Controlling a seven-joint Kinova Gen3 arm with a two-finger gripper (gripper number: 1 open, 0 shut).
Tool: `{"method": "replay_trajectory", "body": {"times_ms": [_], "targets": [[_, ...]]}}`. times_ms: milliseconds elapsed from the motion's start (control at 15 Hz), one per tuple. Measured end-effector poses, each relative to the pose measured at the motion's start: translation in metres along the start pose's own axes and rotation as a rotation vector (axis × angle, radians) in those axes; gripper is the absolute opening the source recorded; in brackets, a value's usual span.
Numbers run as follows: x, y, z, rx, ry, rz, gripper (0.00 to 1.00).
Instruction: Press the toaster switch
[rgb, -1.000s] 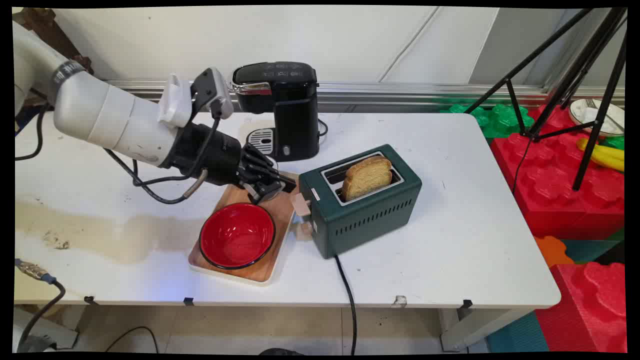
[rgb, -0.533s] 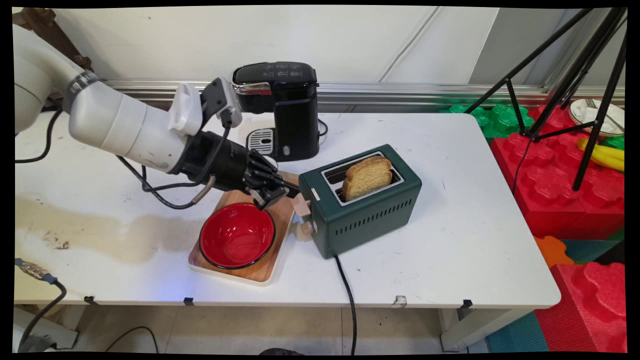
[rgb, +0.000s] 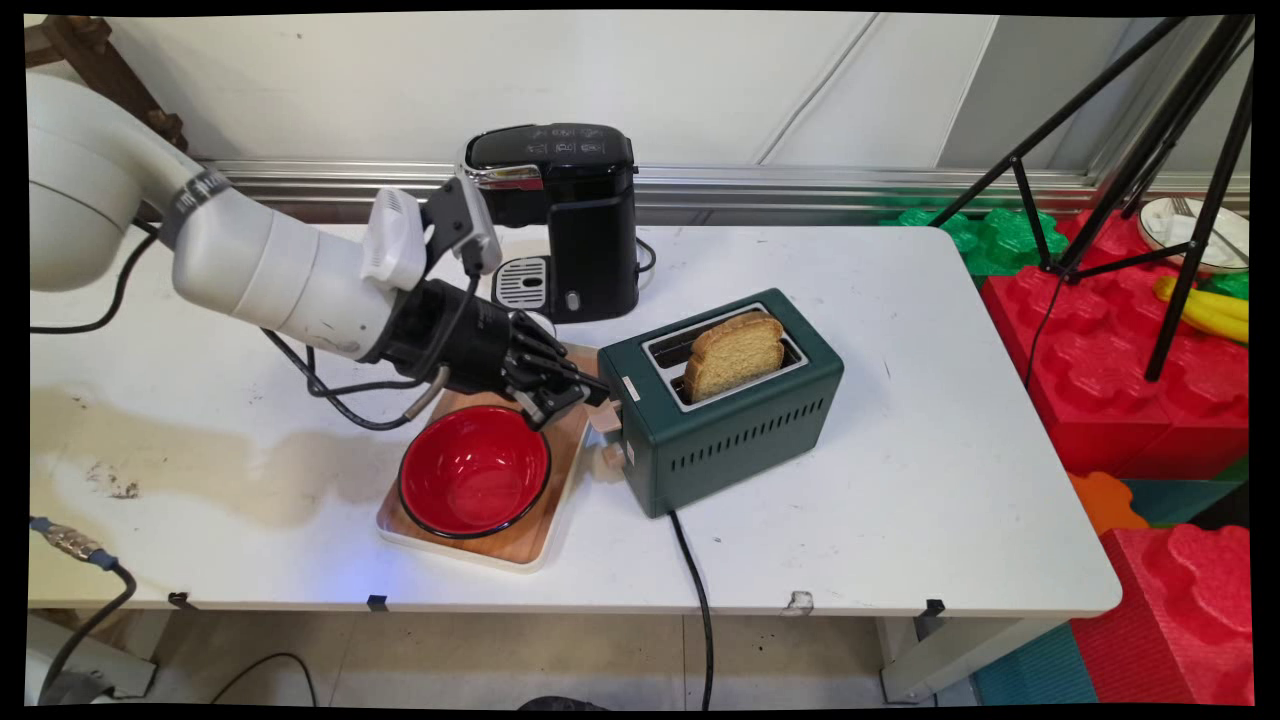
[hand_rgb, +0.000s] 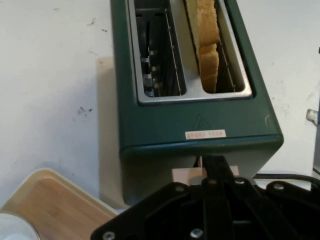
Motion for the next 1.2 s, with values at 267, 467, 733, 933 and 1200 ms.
{"method": "replay_trajectory", "body": {"times_ms": [267,467,733,933,1200], "targets": [[-0.004,-0.001,0.010,-0.005,0.000,0.004,0.00],[-0.008,-0.003,0.019,-0.009,-0.001,0.007,0.00],[-0.015,-0.005,0.027,-0.016,-0.012,0.010,0.00],[-0.020,-0.006,0.031,-0.025,-0.020,0.013,0.00],[-0.027,-0.007,0.036,-0.038,-0.027,0.022,0.00]]}}
